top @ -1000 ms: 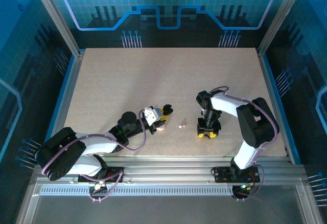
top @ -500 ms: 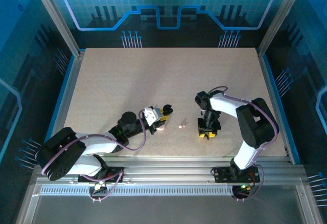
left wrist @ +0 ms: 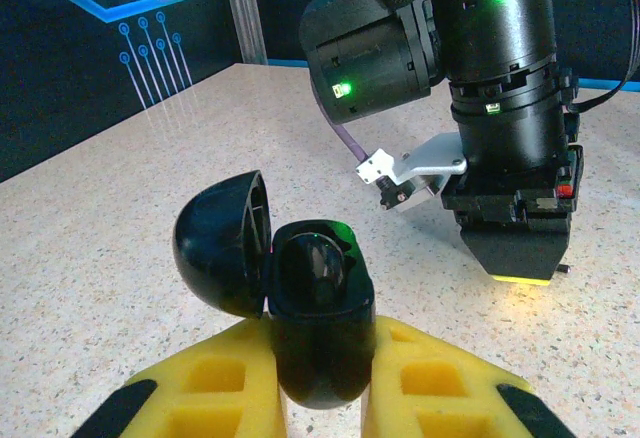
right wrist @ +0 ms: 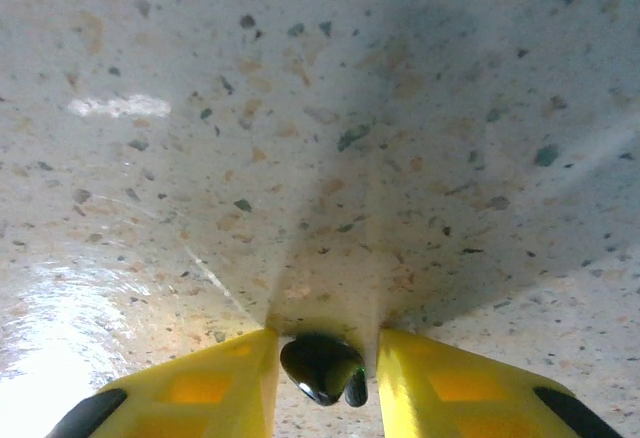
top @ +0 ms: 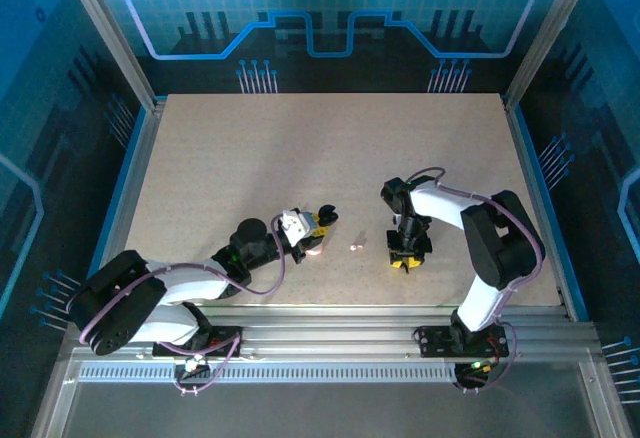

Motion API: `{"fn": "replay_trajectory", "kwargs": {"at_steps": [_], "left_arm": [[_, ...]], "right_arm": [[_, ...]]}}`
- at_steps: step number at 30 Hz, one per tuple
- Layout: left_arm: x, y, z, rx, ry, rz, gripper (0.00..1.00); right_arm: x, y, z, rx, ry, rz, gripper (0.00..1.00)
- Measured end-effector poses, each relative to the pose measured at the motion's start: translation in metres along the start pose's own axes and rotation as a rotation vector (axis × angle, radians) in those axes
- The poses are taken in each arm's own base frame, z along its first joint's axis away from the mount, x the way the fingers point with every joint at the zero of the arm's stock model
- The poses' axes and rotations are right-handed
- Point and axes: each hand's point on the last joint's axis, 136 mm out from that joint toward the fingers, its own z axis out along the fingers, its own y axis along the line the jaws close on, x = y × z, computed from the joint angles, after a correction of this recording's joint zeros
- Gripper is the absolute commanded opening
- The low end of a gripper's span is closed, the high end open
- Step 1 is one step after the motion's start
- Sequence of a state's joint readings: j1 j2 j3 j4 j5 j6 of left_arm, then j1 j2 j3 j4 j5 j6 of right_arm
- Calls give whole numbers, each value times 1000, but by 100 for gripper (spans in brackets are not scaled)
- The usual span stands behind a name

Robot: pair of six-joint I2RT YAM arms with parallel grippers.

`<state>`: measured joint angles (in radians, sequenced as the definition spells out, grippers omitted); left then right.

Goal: Insert the wireless bluetooth earbuds into the charging case

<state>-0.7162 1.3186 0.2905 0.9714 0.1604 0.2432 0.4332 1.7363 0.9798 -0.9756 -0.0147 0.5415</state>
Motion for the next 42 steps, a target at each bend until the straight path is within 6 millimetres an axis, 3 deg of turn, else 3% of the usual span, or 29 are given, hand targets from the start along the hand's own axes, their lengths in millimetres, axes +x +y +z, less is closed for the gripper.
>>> {"fn": "replay_trajectory", "kwargs": {"at_steps": [17,25,31,38,42], "left_arm": [[-1,0,0,0,-2,0,9],[1,0,1,1,3,-2,9],[27,-2,9,9,58,-40,9],[58,-4,20,15,116,-98,7],[60,-3,28,16,119,-116,7]], "right_arm": [[-1,1,-2,-1,-4,-10,24],[-5,3,-18,-40,-110,4,23],[-11,9,-29,-105,-211,31,23],[-33,30,-60,-254,-411,14,22],[-43,42,-69,-335,-492,0,23]]}}
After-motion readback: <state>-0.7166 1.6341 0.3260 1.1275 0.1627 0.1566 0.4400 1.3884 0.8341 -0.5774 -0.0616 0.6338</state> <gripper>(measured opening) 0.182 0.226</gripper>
